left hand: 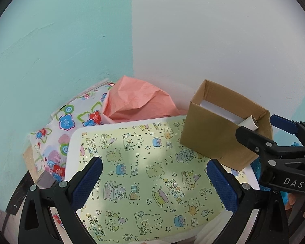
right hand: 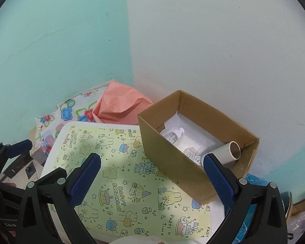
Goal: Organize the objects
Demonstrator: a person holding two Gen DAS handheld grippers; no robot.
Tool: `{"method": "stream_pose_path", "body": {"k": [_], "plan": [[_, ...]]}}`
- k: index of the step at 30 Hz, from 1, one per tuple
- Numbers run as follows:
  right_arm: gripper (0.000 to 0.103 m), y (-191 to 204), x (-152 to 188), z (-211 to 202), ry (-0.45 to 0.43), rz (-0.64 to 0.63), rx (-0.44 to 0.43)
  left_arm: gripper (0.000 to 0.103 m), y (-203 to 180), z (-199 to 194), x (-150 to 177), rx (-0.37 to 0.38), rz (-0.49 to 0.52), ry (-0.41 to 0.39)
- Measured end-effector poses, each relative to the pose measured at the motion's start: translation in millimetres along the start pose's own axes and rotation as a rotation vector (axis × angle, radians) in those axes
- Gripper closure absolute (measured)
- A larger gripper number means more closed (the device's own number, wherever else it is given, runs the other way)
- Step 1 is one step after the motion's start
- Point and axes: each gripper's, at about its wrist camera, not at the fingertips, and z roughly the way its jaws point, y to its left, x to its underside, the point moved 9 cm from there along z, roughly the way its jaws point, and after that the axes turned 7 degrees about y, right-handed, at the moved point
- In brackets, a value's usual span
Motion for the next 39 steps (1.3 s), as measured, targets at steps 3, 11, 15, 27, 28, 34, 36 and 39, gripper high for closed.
{"method": "stream_pose_path", "body": {"k": [3,11,15,27,28,34,36,39], "plan": [[0.0,-2,3,2,0.004,0.018,0.001,0.0,5,-1,1,-0.018,-0.016,-0.004],[0.0,-8,9,2,0.0,0.045,0.007,0.0,12,-1,4,-0.06,-0.044,-0.018],[0.0,-11,10,-2,-0.022,0.071,-0.016,0.0,7,-2,5,-0.083,-0.011,-0.027],[0.0,-12,16,-1,-0.01,0.128,-0.058,0.0,1,-5,6,-0.054,-0.035,-0.037],[0.0,-12,16,-3,-0.015,0.131,-0.061,0.0,0,-6,6,-0.046,-0.041,-0.039],[0.0,-14,18,-5,-0.02,0.15,-0.065,0.0,-1,-9,7,-0.041,-0.05,-0.051],[0.0,-13,18,-6,-0.024,0.139,-0.047,0.0,0,-11,8,-0.043,-0.054,-0.055],[0.0,-7,20,-4,-0.01,0.09,-0.015,0.0,7,-13,7,-0.005,-0.1,-0.064]]}}
